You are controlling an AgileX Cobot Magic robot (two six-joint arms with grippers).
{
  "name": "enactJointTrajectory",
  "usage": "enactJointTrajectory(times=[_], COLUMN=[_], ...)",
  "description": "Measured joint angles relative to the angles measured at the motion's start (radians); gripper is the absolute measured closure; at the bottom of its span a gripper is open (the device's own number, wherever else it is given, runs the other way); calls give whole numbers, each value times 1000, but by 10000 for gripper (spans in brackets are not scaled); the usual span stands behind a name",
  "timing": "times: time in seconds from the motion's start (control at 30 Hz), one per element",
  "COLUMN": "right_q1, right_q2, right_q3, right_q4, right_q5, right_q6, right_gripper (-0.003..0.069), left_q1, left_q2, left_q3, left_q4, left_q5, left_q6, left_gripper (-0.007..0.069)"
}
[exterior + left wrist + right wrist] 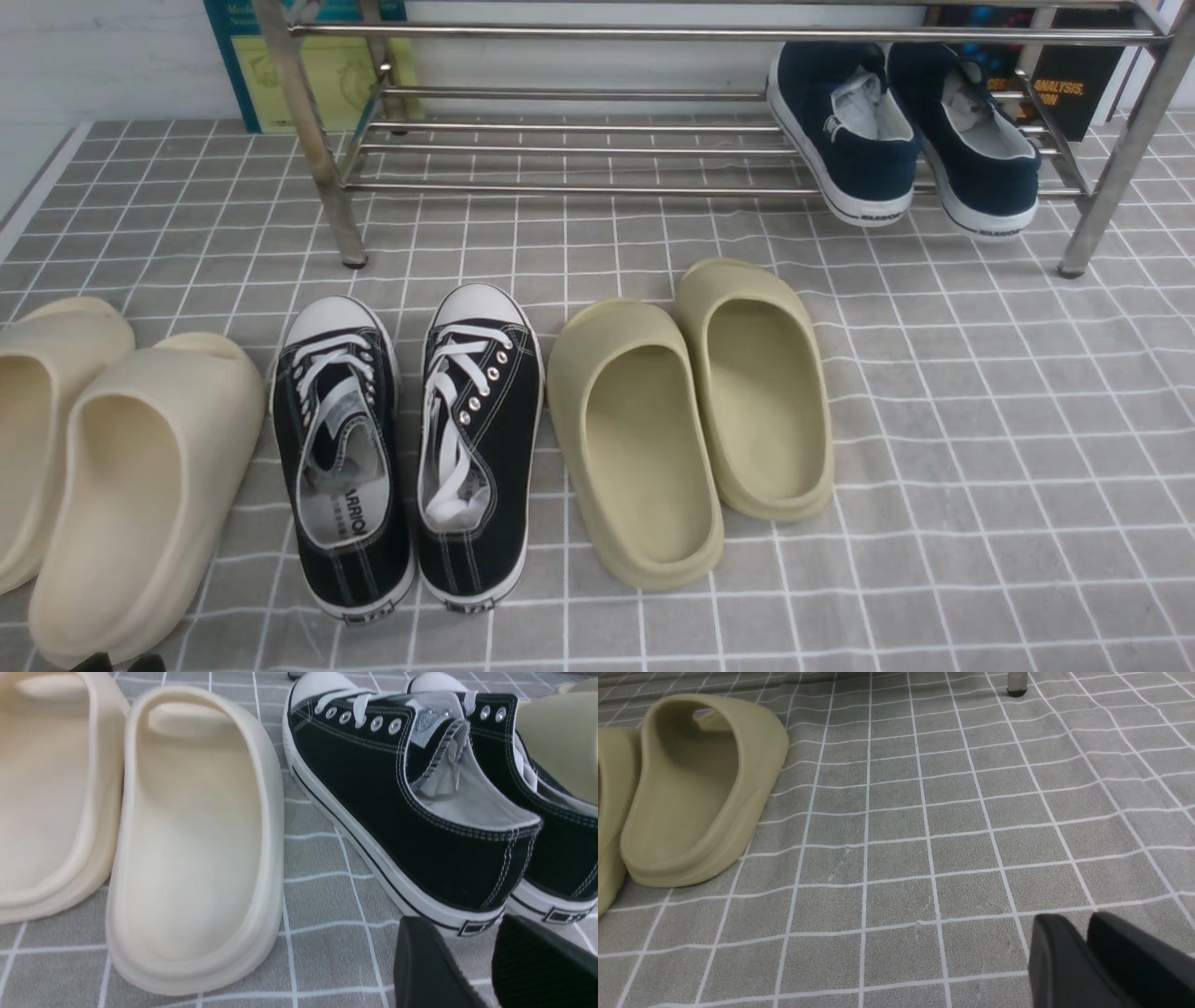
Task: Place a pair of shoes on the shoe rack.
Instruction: Use the left arm to grab the shoe closest to it
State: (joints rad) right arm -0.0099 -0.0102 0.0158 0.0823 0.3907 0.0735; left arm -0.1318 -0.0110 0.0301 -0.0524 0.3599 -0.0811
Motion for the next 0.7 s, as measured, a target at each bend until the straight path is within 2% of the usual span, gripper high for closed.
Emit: enactJointTrajectory(times=[0.5, 0.7], right_q1=[0, 0], right_q2=[0, 0], right_q3=[0, 0], right_q4=[0, 0], right_q5=[0, 0], right_q6=[0, 0], right_gripper=[519, 517], left_q1=[0, 0], left_q2=[0, 0], left_q3=[0, 0], left_q4=[4, 0], left_q5=[-11, -69], left_q6=[1, 1], left_gripper=[386, 386])
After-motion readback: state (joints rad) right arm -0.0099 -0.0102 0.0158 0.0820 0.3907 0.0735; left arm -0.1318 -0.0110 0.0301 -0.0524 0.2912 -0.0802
